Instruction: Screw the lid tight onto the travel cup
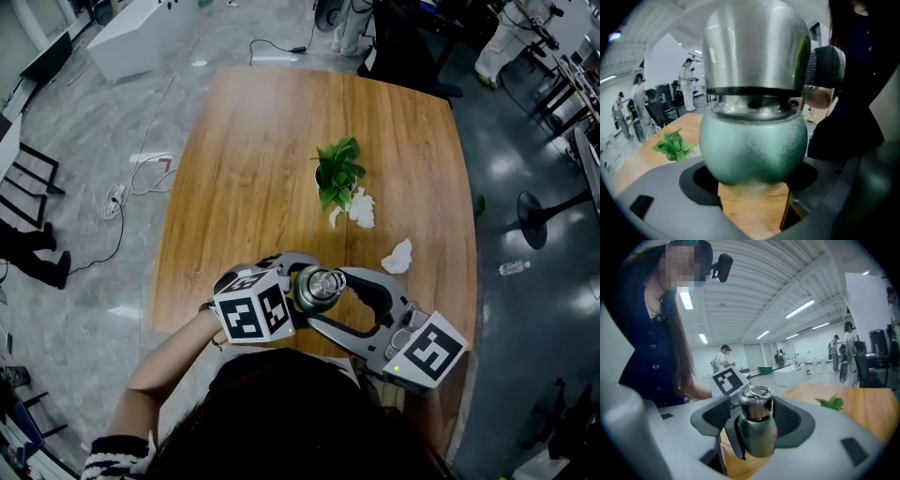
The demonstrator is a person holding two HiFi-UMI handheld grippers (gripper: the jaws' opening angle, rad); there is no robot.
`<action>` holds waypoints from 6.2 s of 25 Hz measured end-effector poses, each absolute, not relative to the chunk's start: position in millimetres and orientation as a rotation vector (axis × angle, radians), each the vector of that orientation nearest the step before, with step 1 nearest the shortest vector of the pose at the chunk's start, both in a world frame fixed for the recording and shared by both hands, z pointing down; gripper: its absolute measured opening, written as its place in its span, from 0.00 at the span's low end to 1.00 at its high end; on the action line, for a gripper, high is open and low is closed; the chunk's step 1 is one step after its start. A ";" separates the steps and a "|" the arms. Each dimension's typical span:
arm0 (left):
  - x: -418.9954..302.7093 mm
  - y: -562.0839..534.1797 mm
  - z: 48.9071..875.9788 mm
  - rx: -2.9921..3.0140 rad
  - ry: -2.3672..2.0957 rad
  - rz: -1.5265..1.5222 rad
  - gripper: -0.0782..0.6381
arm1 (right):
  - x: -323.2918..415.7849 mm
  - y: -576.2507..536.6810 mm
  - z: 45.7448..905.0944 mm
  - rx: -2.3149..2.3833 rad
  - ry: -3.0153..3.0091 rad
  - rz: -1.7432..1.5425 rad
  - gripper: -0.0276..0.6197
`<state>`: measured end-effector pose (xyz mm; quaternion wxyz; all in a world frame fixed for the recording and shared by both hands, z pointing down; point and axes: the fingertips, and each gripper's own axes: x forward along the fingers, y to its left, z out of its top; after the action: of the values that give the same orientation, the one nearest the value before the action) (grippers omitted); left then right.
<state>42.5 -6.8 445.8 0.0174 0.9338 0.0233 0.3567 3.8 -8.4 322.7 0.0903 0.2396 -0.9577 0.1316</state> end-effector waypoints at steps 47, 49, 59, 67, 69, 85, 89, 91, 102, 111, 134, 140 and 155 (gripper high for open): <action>50.3 -9.2 438.7 2.896 0.070 1.156 0.65 | 2.2 -29.1 314.8 0.947 -2.796 0.197 0.47; 50.9 -9.6 437.8 2.894 0.053 1.150 0.65 | 1.0 -27.1 312.2 0.912 -2.820 0.245 0.47; 50.1 16.4 433.6 2.898 0.415 1.086 0.65 | -5.2 -15.8 309.4 0.709 -2.844 0.189 0.47; 47.3 -9.5 436.1 2.885 0.106 1.121 0.65 | 0.1 -24.7 304.5 0.911 -2.835 0.285 0.47; 45.7 1.6 432.8 2.889 0.255 1.084 0.65 | -0.6 -16.2 302.9 0.792 -2.862 0.315 0.47; 47.7 -24.1 437.2 2.919 -0.007 1.156 0.65 | 6.4 -34.9 308.1 1.048 -2.817 0.314 0.47; 46.9 3.9 428.9 2.911 0.290 1.066 0.65 | 0.6 -15.3 307.3 0.792 -2.834 0.253 0.47; 46.4 17.8 425.8 2.900 0.441 1.048 0.65 | -2.8 -11.6 309.1 0.711 -2.826 0.192 0.47; 51.8 -21.4 431.3 2.900 -0.011 1.078 0.65 | 8.1 -38.6 313.4 1.122 -2.743 0.145 0.47; 44.1 20.4 432.8 2.898 0.495 1.127 0.65 | -3.4 -12.4 305.8 0.677 -2.864 0.220 0.47; 46.9 -8.1 436.9 2.872 0.165 1.117 0.65 | 0.9 -33.4 316.3 1.065 -2.669 0.048 0.47; 41.1 -8.2 436.1 2.869 0.192 1.141 0.65 | -4.7 -26.8 310.0 0.962 -2.742 0.114 0.47; 43.4 -24.0 438.0 2.845 -0.002 1.164 0.65 | 6.7 -42.2 318.0 1.169 -2.636 0.118 0.47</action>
<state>43.4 -24.0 438.0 0.0341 0.9250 -0.0008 0.3784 6.7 -42.2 318.0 0.1276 0.4018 -0.9059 0.0406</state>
